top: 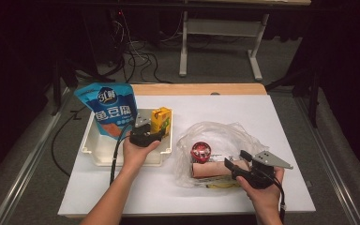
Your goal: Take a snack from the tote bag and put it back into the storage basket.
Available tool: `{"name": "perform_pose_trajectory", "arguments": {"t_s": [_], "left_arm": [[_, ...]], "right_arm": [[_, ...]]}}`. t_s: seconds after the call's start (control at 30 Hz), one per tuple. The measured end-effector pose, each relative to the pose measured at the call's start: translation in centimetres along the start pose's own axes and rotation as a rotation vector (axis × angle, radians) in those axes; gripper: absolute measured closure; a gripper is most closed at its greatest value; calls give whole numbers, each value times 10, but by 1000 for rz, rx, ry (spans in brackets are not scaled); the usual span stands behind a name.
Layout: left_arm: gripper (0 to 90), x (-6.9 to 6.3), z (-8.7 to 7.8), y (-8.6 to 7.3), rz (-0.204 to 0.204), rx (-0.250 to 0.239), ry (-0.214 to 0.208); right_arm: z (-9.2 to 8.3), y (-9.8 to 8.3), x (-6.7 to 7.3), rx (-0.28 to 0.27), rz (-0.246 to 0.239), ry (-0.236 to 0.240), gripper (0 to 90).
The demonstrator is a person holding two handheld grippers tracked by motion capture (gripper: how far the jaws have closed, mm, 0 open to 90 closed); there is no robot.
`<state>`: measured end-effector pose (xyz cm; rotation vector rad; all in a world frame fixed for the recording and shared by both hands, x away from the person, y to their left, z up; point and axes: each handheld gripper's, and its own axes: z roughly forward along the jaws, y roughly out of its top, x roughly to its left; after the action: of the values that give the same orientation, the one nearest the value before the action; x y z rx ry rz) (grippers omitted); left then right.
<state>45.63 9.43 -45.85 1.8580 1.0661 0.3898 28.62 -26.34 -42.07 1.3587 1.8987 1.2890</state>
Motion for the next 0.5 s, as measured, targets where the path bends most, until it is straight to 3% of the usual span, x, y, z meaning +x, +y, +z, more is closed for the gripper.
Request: {"name": "perform_pose_trajectory", "arguments": {"t_s": [0.1, 0.33, 0.5], "left_arm": [[500, 2, 6, -2, -21, 21, 16], [495, 4, 10, -3, -14, 22, 14], [491, -2, 10, 0, 24, 75, 46]], "right_arm": [[0, 0, 0, 1, 0, 0, 286], [1, 0, 1, 0, 3, 1, 288], [1, 0, 2, 3, 1, 2, 288]]}}
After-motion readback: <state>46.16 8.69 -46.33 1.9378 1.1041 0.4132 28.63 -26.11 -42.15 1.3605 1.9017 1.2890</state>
